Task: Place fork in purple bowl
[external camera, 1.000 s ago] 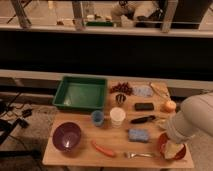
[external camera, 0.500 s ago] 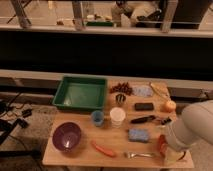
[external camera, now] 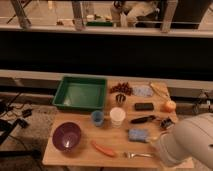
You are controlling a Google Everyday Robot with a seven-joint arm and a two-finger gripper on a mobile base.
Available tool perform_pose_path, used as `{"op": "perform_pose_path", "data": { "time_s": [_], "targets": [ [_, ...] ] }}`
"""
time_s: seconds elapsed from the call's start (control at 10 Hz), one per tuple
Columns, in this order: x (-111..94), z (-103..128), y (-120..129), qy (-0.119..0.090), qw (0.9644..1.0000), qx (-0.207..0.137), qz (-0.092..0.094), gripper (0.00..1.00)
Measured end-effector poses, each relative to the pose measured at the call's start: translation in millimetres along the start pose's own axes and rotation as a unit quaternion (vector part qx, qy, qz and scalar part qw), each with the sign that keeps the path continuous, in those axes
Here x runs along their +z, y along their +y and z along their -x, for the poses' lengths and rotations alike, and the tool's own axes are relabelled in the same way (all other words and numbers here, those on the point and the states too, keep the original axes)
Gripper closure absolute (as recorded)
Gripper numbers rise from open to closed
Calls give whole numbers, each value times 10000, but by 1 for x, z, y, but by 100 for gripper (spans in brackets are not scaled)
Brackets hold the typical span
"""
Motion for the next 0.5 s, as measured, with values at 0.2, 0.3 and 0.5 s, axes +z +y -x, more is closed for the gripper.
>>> {"op": "perform_pose_path", "data": {
  "time_s": [0.2,0.3,0.5],
  "targets": [
    [20,13,0,20,9999,-91,92,20],
    [27,16,-2,19,9999,-100,125,20],
    [46,17,-4,61,9998,-53,205,20]
  ]
}}
